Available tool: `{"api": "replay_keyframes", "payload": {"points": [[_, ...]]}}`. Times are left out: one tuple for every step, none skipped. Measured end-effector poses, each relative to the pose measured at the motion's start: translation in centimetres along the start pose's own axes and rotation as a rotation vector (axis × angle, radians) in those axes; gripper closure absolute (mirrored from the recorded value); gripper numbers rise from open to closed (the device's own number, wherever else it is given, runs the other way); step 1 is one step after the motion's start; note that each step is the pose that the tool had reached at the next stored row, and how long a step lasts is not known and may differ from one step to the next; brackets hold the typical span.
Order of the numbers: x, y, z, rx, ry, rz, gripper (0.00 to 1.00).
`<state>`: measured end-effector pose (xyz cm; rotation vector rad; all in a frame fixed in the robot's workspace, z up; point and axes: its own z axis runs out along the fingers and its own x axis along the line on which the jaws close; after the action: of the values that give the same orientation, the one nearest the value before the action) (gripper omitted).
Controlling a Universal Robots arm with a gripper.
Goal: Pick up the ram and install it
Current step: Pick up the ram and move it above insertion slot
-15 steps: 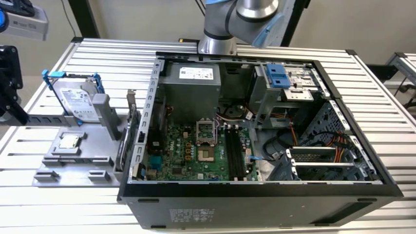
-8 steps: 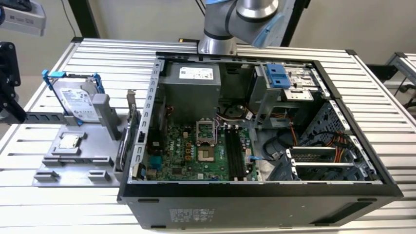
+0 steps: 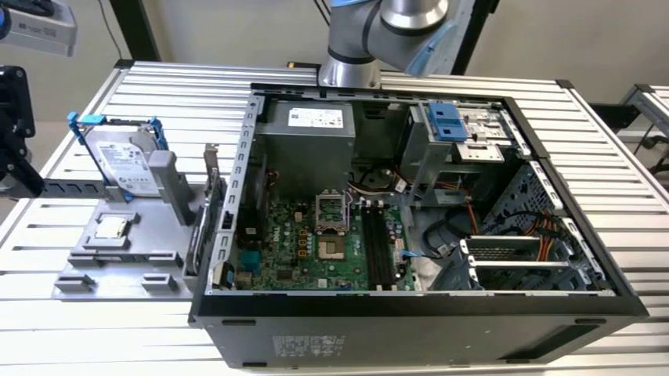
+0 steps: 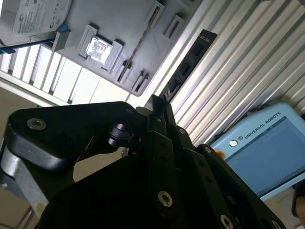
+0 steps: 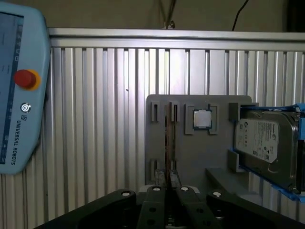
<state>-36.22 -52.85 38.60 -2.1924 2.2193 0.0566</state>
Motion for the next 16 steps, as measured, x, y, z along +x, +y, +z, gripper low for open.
{"api": "replay_keyframes", "payload": {"points": [[0.0, -0.16, 0.01, 0.0001, -0.0001, 0.0, 1.0], [0.0, -0.31, 0.0, -0.0001, 0.0, 0.0, 1.0], [0.0, -0.46, 0.0, 0.0, -0.0001, 0.0, 1.0], [-0.01, -0.6, 0.0, 0.0, -0.0001, 0.0, 1.0], [-0.01, -0.72, 0.0, 0.0, -0.0001, 0.0, 1.0], [-0.01, -0.85, 0.0, 0.0001, -0.0001, 0.0, 1.0], [-0.01, -0.99, 0.0, 0.0001, -0.0002, 0.0, 1.0], [-0.01, -1.13, -0.01, 0.0, 0.0, 0.0, 1.0], [-0.01, -1.28, -0.01, 0.0001, 0.0, 0.0, 1.0], [-0.02, -1.42, -0.01, 0.0, -0.0001, 0.0, 1.0], [-0.02, -1.57, -0.01, 0.0001, -0.0001, 0.0, 1.0], [-0.02, -1.71, -0.02, 0.0, -0.0001, 0.0, 1.0], [-0.02, -1.84, -0.02, 0.0, -0.0001, 0.0, 1.0], [-0.02, -1.97, -0.02, 0.0, 0.0, 0.0, 1.0], [-0.02, -2.09, -0.01, 0.0001, -0.0001, 0.0, 1.0], [-0.03, -2.22, -0.02, 0.0001, -0.0001, 0.0, 1.0]]}}
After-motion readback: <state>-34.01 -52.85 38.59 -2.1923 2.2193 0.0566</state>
